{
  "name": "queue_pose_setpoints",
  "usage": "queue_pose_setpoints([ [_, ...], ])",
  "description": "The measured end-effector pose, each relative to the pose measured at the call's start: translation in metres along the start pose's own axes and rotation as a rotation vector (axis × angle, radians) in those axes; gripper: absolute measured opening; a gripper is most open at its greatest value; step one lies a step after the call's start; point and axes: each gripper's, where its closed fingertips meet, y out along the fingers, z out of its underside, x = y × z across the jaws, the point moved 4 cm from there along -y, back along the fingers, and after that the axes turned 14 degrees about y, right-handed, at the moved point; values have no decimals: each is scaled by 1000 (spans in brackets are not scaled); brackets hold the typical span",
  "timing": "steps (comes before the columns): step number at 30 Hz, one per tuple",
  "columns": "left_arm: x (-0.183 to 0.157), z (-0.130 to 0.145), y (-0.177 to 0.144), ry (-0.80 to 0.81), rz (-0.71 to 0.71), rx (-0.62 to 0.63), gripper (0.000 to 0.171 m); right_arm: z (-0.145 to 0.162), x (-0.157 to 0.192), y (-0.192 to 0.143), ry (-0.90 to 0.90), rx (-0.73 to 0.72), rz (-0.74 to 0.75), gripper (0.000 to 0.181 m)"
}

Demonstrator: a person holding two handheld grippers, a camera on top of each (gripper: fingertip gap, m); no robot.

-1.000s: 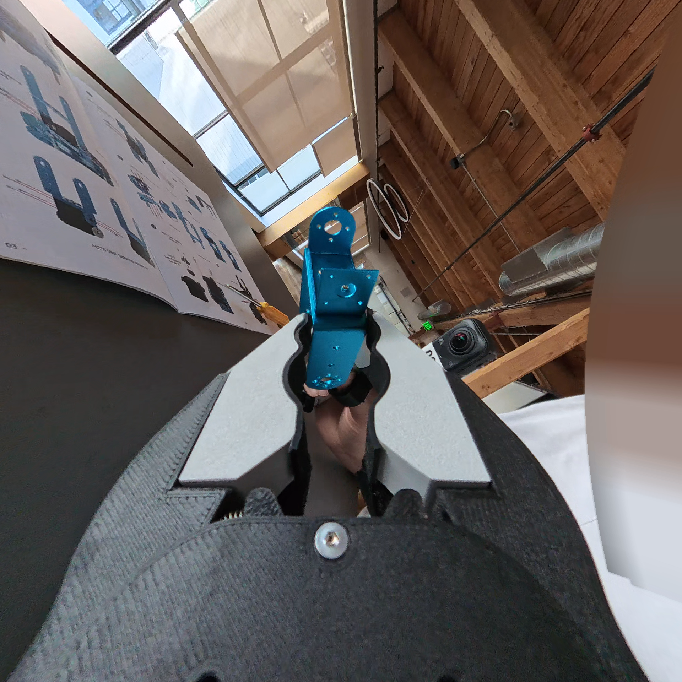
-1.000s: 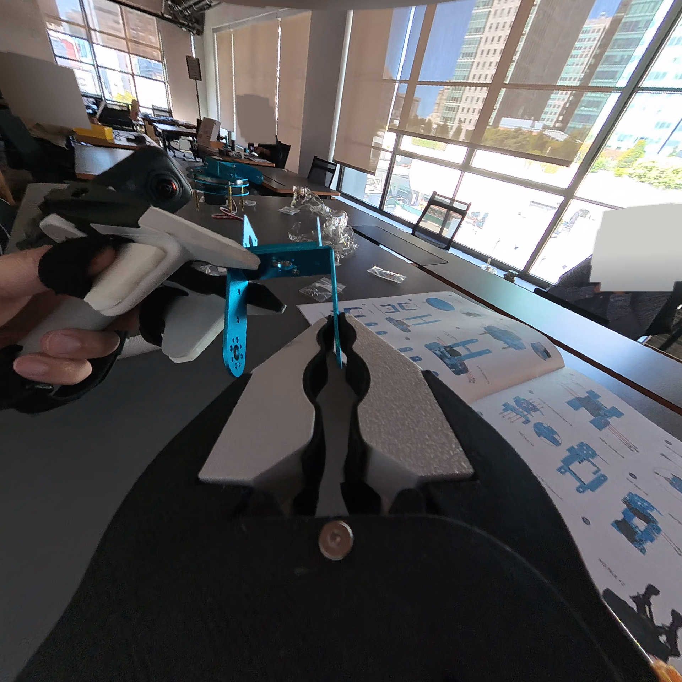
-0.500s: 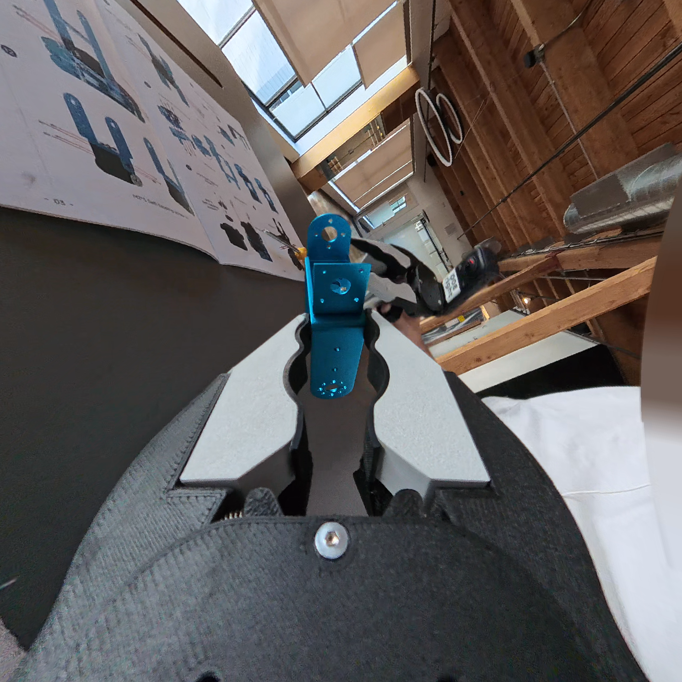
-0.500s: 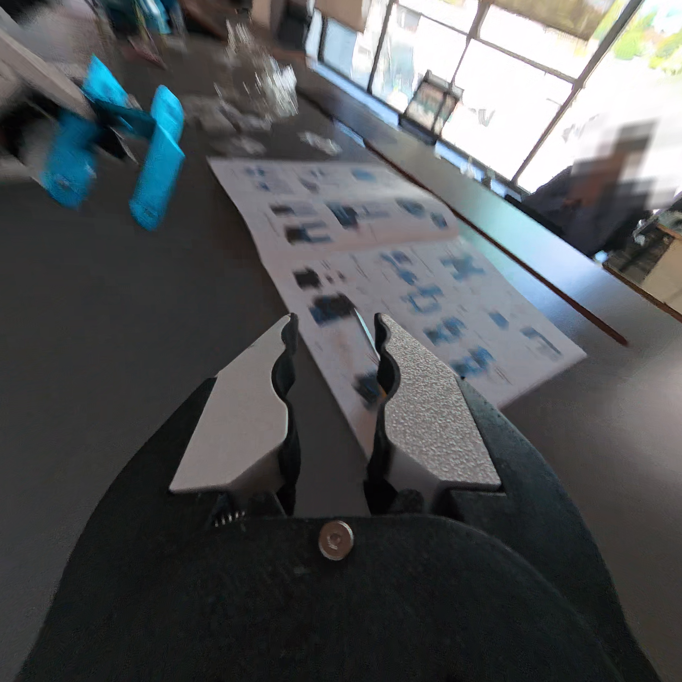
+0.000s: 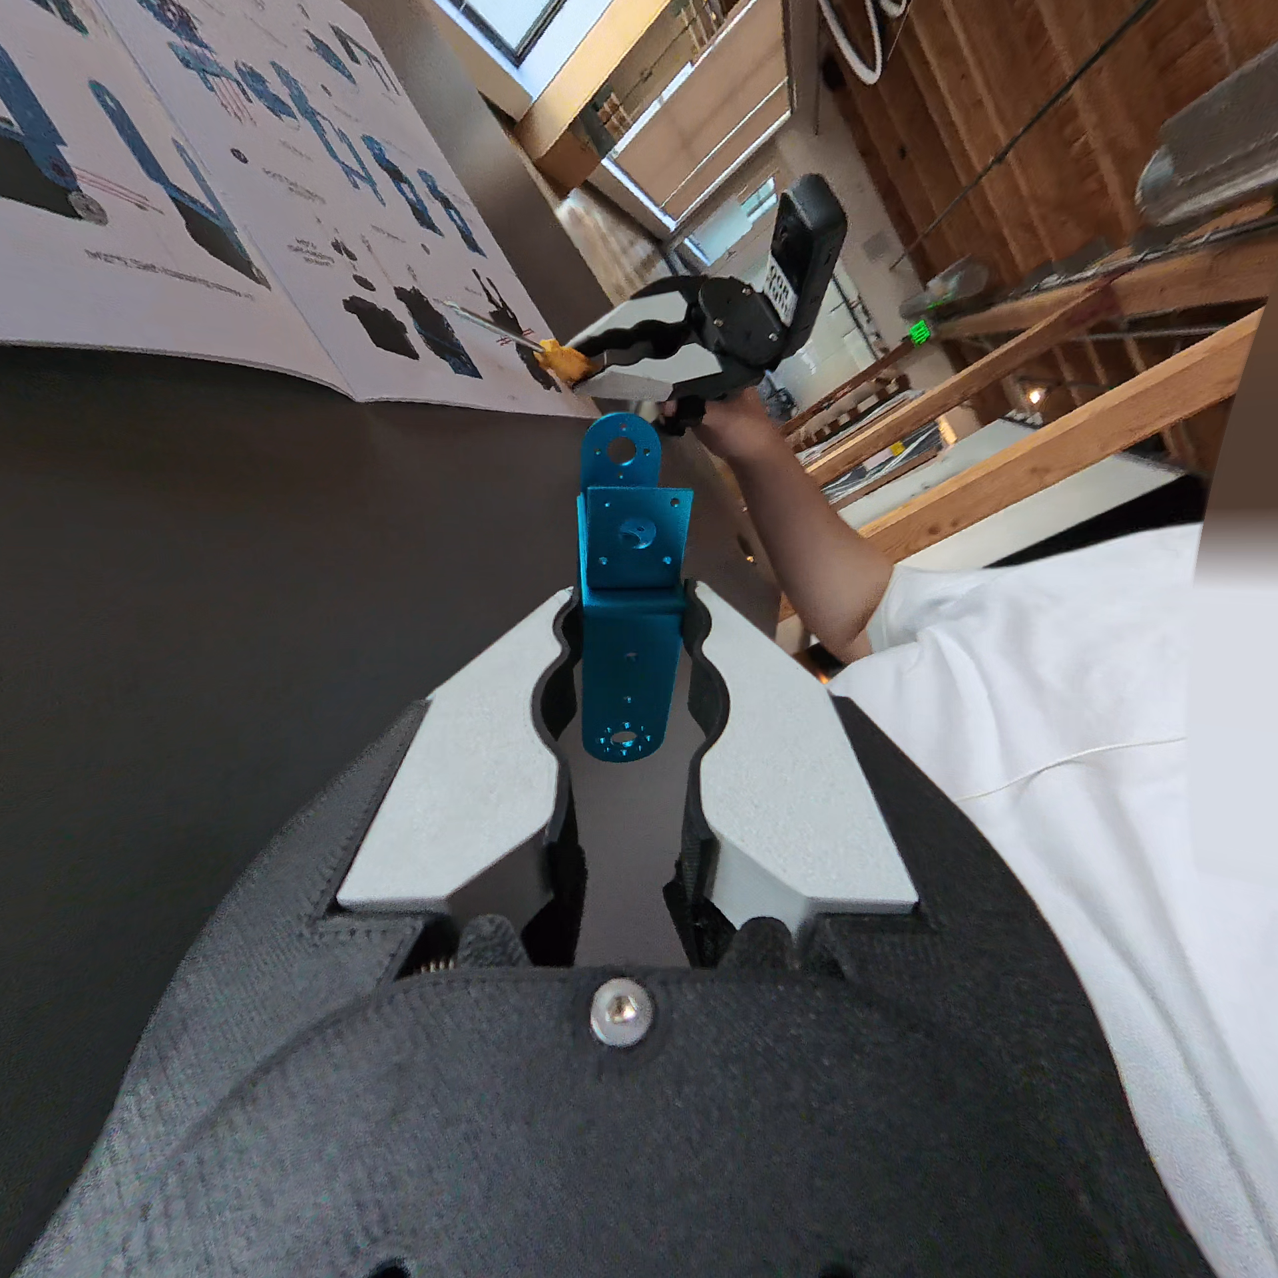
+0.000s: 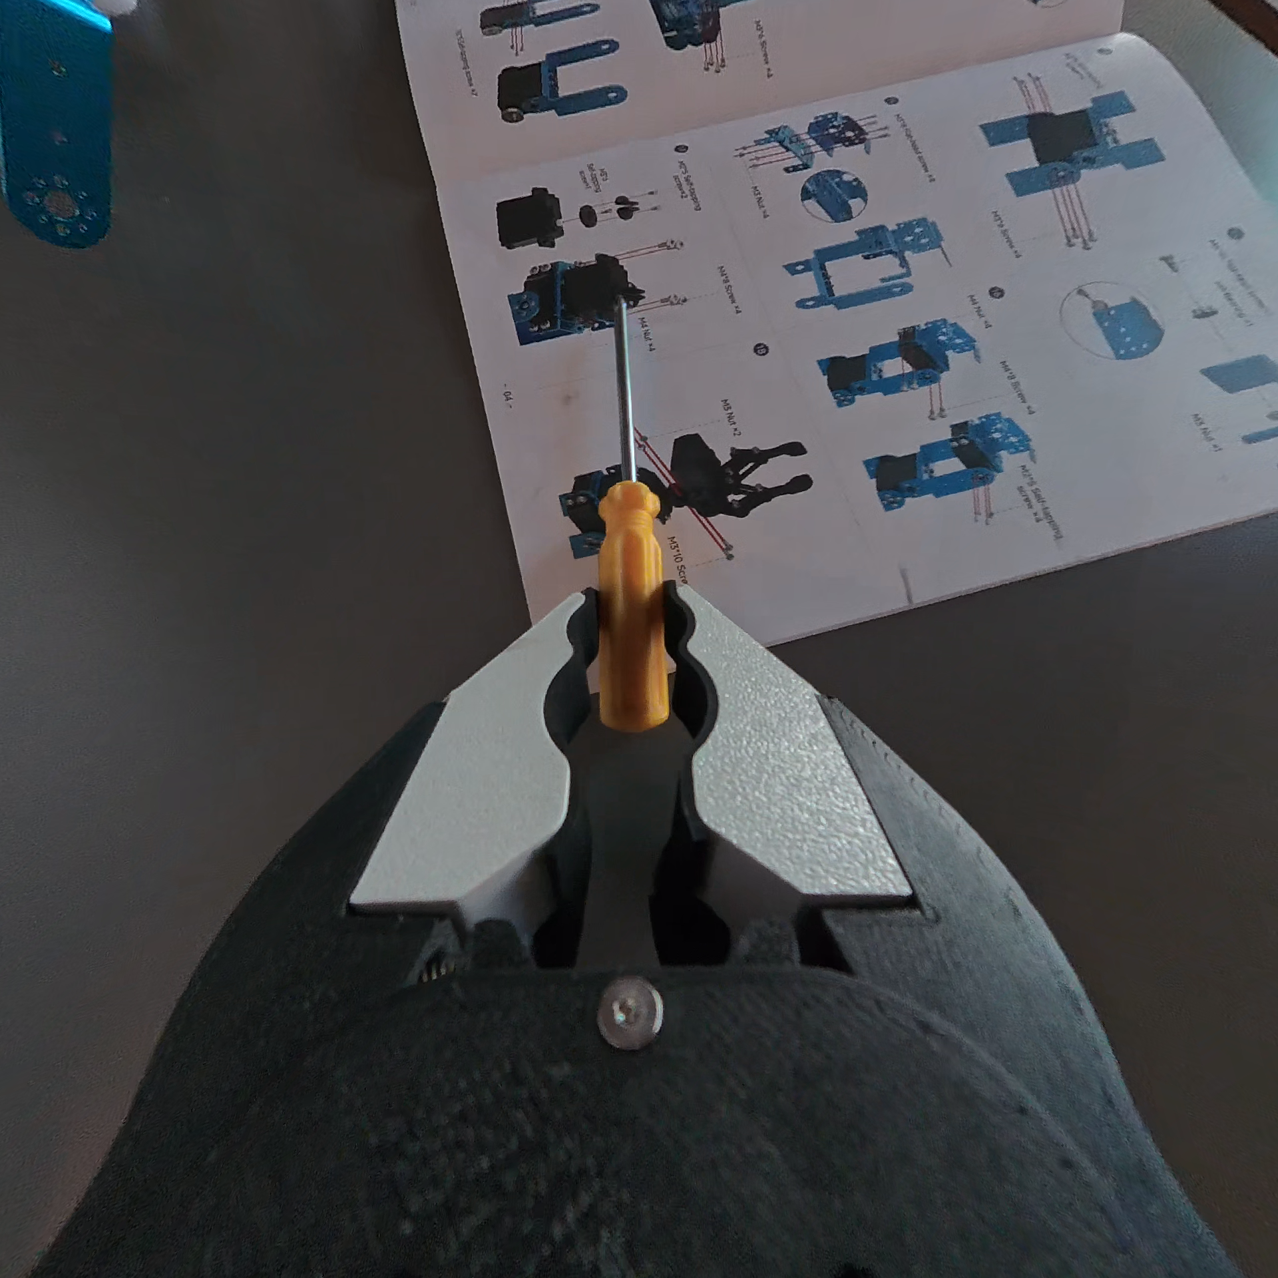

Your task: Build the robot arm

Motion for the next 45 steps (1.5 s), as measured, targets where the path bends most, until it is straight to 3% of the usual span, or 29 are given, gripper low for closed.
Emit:
queue_pose_setpoints([
  [3,-4,3,-2,44,15,44,27,-14,13,-8,-134,-52,6,17],
  [8,-18,5,-2,45,126,96,27,-82,75,-23,-471,-134,-152,17],
  [12,-31,4,2,5,236,91,27,-118,110,-17,-710,-74,-349,16],
  [16,-38,4,7,12,274,106,27,-130,121,-4,-872,52,-461,17],
  [25,-44,1,6,65,268,119,27,-135,141,3,-1026,194,-533,17],
  [45,-44,-1,2,93,244,100,27,-139,142,2,-1013,184,-543,17],
])
